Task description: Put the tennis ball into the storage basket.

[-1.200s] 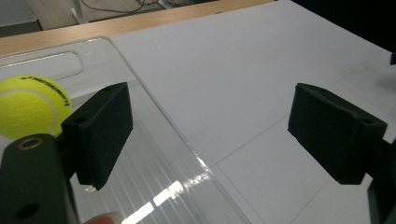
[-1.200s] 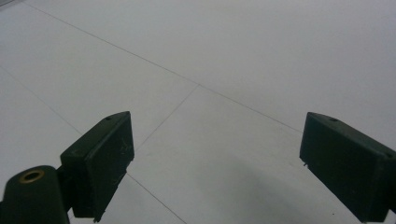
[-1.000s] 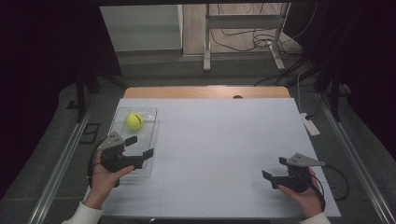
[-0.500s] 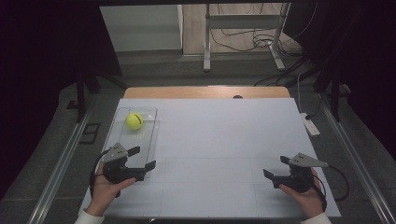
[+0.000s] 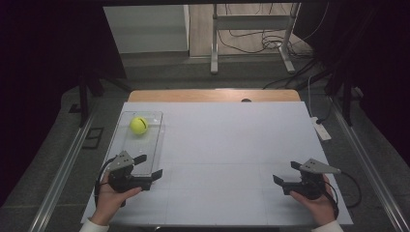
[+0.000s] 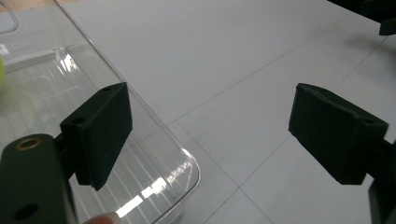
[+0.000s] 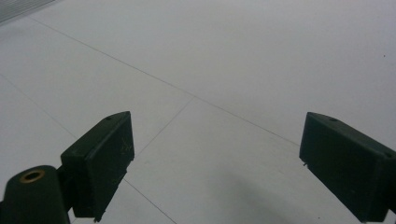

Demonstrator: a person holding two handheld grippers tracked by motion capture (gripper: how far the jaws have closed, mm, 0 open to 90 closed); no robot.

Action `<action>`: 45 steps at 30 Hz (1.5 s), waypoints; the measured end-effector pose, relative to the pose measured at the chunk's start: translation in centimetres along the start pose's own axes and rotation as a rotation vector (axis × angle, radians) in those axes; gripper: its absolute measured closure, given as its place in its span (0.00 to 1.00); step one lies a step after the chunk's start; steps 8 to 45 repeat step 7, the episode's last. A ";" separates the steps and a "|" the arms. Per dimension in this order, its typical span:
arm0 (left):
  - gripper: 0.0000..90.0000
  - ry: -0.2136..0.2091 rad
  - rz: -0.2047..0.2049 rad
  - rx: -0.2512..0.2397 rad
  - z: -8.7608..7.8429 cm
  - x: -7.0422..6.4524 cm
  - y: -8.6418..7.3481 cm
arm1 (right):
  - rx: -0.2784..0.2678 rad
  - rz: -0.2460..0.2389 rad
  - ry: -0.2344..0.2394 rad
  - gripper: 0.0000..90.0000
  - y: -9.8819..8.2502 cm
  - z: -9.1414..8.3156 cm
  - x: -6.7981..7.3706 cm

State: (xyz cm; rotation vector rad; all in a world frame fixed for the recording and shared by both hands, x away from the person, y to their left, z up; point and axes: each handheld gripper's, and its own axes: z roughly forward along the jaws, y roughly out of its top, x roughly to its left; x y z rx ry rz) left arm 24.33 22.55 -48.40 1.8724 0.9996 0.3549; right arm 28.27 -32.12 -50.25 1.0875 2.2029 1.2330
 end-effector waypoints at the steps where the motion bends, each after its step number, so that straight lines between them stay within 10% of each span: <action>1: 0.17 0.000 0.000 0.000 0.0 0.0 0.0 | 0.000 0.000 0.000 0.12 0.0 0.0 0.0; 45: 0.17 -0.002 0.002 0.000 0.0 0.0 0.0 | -0.001 -0.002 0.001 0.12 0.0 0.0 0.0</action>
